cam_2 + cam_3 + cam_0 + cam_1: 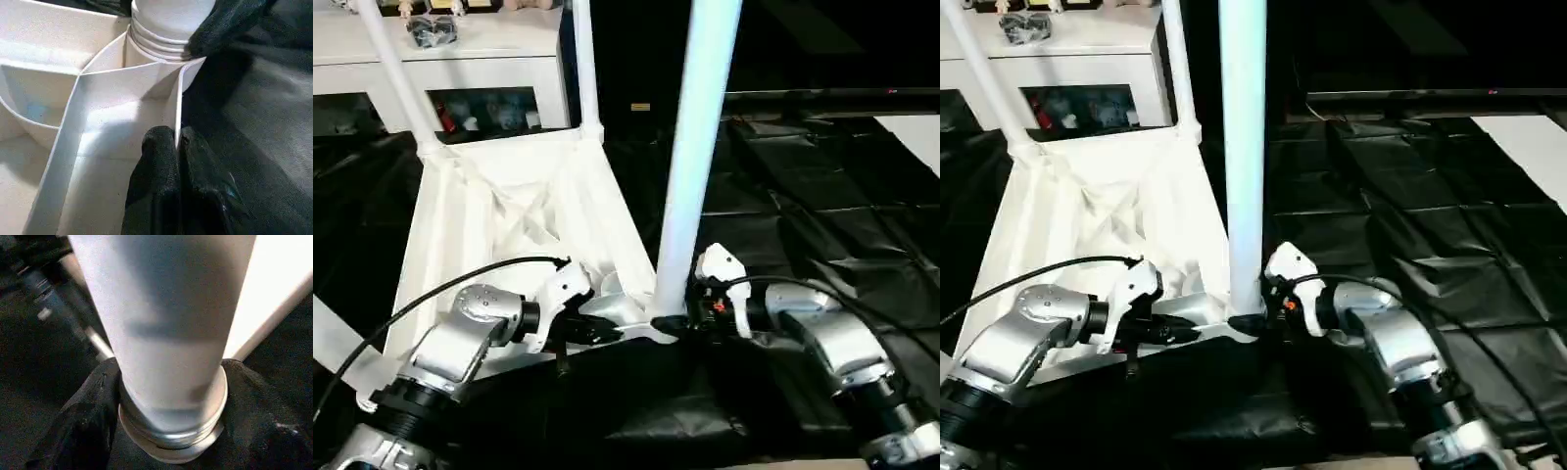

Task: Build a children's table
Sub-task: Rotate leg to tighten

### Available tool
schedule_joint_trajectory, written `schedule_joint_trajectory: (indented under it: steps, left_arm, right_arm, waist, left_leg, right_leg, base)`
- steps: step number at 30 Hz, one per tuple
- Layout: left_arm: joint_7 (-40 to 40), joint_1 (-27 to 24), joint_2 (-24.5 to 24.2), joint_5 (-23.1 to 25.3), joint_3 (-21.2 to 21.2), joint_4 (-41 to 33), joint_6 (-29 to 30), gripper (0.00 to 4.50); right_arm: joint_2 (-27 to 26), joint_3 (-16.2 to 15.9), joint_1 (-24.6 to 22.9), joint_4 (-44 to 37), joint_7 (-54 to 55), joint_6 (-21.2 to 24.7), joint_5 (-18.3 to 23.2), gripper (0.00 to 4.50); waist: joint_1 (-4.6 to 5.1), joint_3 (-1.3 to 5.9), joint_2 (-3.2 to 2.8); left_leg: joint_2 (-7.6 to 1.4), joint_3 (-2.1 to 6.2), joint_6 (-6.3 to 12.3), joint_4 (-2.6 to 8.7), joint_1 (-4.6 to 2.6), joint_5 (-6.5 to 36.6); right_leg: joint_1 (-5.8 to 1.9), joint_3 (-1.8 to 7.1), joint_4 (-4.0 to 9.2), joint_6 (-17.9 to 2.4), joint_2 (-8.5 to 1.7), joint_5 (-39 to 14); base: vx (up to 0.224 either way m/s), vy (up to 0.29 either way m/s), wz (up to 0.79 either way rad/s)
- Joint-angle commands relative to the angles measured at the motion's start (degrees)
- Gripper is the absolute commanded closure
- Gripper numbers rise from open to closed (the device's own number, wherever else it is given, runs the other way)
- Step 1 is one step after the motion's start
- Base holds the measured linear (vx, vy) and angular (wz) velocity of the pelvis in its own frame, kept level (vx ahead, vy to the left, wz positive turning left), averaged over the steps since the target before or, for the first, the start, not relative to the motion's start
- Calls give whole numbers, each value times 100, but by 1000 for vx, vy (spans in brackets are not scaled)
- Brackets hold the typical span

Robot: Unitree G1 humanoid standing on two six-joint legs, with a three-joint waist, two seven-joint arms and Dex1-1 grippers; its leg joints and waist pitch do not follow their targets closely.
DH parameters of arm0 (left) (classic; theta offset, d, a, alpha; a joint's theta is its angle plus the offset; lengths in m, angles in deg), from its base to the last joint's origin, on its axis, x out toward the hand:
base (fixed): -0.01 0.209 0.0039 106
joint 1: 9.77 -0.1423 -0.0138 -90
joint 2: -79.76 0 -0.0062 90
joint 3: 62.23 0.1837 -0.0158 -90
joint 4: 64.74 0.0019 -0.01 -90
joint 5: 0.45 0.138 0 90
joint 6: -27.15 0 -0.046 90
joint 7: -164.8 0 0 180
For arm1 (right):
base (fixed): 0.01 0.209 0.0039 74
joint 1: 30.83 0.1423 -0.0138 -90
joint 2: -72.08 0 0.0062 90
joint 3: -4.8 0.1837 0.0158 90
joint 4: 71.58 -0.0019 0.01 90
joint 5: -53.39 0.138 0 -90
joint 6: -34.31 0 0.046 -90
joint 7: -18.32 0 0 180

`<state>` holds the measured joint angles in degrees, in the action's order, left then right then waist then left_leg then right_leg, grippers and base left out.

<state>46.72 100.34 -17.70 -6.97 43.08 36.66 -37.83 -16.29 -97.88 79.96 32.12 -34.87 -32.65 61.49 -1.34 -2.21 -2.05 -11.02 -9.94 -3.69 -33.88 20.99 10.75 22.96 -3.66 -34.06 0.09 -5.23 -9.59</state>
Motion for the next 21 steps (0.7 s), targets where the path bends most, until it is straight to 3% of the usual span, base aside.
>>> schedule_joint_trajectory:
  steps: [1,3,4,6,8,11,12,13,15,18,21]
  left_arm:
    - [-464,197,597,-92,102,-133,40,450]
    - [-704,246,779,-26,119,-71,104,450]
    - [-1002,303,990,56,129,7,159,450]
    - [-1461,443,1324,148,99,172,203,450]
    - [-1728,510,1535,206,109,212,249,450]
    - [-1829,535,1695,292,197,140,283,450]
    - [-1773,525,1709,310,244,65,300,450]
    - [-1773,525,1709,310,244,65,300,450]
    - [-1437,403,1527,252,357,-235,309,450]
    - [-1238,313,1367,195,386,-383,319,450]
    - [-770,161,1050,-9,366,-619,275,450]
  right_arm:
    - [-515,-142,-55,361,713,150,-135,178]
    - [-713,-77,-27,461,1004,173,-153,178]
    - [-979,2,17,581,1396,187,-185,178]
    - [-1321,70,143,783,1903,286,-255,178]
    - [-1518,57,237,896,2253,335,-380,178]
    - [-1669,71,327,986,2470,268,-482,178]
    - [-1714,145,338,989,2456,224,-432,122]
    - [-1714,145,338,989,2456,224,-432,108]
    - [-1627,228,323,826,2130,246,-241,106]
    - [-1505,212,295,694,1941,279,-194,66]
    - [-1163,127,253,408,1394,365,-48,50]
  waist:
    - [58,272,-15]
    - [115,262,-9]
    - [157,259,20]
    - [231,239,9]
    - [248,247,41]
    - [289,239,27]
    - [288,245,48]
    - [289,246,42]
    - [262,275,27]
    - [234,284,20]
    - [185,328,-6]
  left_leg:
    - [-153,62,-100,467,-40,1955]
    - [-135,70,-143,459,-71,2128]
    - [-127,86,-124,464,-39,2151]
    - [-94,99,-100,442,-58,2342]
    - [-82,114,-91,428,-65,2337]
    - [-84,142,-60,447,-26,2424]
    - [-87,145,-51,449,-26,2416]
    - [-85,146,-30,455,-22,2419]
    - [-128,147,12,491,-25,2320]
    - [-150,117,44,500,-14,2145]
    - [-160,87,138,479,-4,1785]
  right_leg:
    - [-226,194,468,-1036,-222,-2219]
    - [-193,182,514,-949,-226,-2525]
    - [-214,174,525,-862,-236,-2717]
    - [-154,140,618,-611,-238,-3350]
    - [-144,130,644,-513,-243,-3497]
    - [-153,90,680,-381,-251,-3667]
    - [-152,89,685,-370,-252,-3646]
    - [-155,87,685,-367,-252,-3621]
    - [-170,116,639,-524,-252,-3103]
    - [-173,156,575,-763,-238,-2505]
    - [-234,181,480,-1054,-233,-1653]
  base:
    - [0,0,0]
    - [0,0,0]
    - [0,0,0]
    - [0,0,0]
    - [0,0,0]
    - [0,0,0]
    - [0,0,0]
    - [0,0,0]
    - [0,0,0]
    - [0,0,0]
    - [36,1,2]
